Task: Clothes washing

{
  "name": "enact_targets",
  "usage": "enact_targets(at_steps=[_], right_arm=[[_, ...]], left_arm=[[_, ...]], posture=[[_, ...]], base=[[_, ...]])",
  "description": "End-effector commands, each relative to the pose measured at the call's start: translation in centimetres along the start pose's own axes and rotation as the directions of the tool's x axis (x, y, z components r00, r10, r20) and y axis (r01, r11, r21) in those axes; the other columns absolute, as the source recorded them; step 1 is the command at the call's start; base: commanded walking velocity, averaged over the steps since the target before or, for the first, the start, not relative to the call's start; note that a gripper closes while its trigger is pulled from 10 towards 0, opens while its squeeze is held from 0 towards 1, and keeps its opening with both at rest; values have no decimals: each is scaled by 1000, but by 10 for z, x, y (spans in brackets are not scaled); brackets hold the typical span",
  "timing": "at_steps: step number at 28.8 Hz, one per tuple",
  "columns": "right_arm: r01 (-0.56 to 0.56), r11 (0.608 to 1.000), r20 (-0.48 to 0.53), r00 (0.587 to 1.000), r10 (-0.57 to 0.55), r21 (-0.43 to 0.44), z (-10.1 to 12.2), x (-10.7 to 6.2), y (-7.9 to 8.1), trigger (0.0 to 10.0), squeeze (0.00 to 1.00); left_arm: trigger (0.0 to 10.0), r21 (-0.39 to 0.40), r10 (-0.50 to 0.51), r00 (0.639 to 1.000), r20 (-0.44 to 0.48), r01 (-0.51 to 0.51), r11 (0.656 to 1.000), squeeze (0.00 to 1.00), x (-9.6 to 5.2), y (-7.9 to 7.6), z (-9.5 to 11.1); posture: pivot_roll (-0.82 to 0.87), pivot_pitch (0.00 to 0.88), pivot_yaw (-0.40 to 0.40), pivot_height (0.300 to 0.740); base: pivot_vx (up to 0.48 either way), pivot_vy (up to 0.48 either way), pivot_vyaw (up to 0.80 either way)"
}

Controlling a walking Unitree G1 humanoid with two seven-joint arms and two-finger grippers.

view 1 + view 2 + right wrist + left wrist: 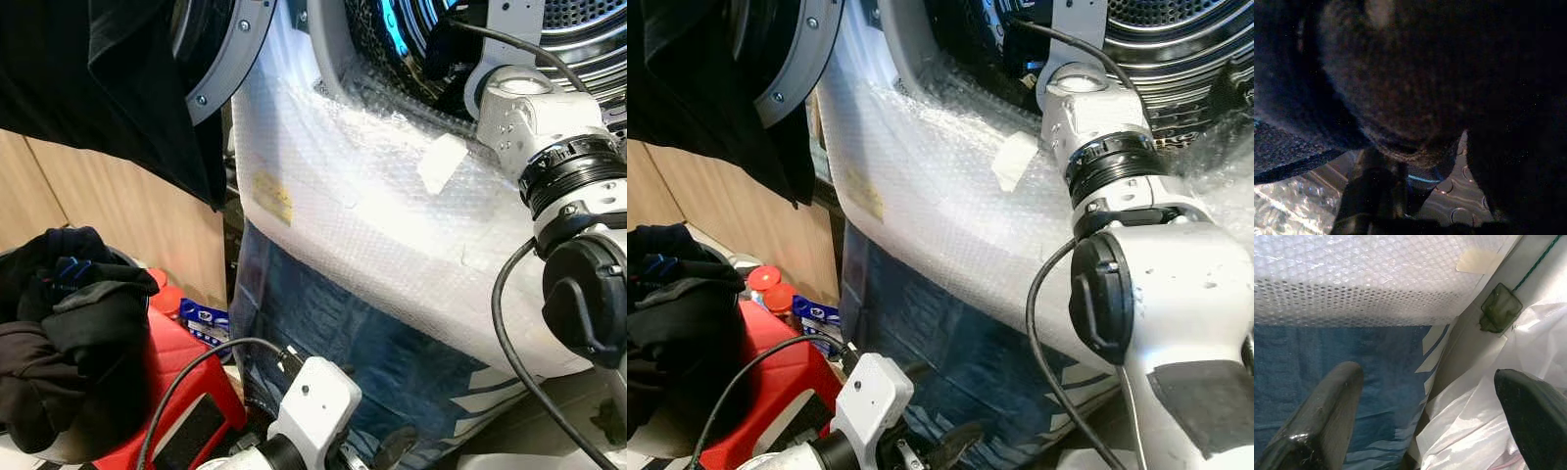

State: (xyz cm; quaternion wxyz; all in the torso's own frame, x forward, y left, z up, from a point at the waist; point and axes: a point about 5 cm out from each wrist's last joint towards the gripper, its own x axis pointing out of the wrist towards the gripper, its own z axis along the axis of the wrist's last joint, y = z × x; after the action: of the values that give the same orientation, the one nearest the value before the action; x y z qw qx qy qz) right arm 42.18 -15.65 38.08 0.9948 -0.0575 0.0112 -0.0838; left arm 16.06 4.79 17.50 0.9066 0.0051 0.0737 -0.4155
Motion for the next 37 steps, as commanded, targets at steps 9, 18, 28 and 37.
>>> enact_targets(at_steps=[9, 18, 28, 37], right_arm=[[-39, 999, -11, 999, 39, 17, 16, -4, -6, 10000, 1000], [-89, 995, -31, 996, 88, -34, 18, -6, -6, 10000, 1000], [-155, 971, -114, 984, 136, -181, 9, -5, -10, 10000, 992], [-125, 946, -86, 991, 103, -298, 15, -5, -31, 10000, 1000]], left_arm=[[10000, -15, -21, 1000, 6, 21, 1000, 0, 1, -4, 3], [10000, -5, -26, 1000, 3, 26, 1000, 0, 1, -1, 3], [10000, -11, -33, 999, 2, 33, 999, 0, 4, 4, 3], [10000, 17, -45, 999, 18, 45, 999, 0, 10, 10, 6]], posture=[[91, 143, -208, 740], [80, 135, -200, 740], [65, 109, -194, 740], [47, 80, -184, 740]], base=[[0, 0, 0], [0, 0, 0], [0, 0, 0], [0, 0, 0]])
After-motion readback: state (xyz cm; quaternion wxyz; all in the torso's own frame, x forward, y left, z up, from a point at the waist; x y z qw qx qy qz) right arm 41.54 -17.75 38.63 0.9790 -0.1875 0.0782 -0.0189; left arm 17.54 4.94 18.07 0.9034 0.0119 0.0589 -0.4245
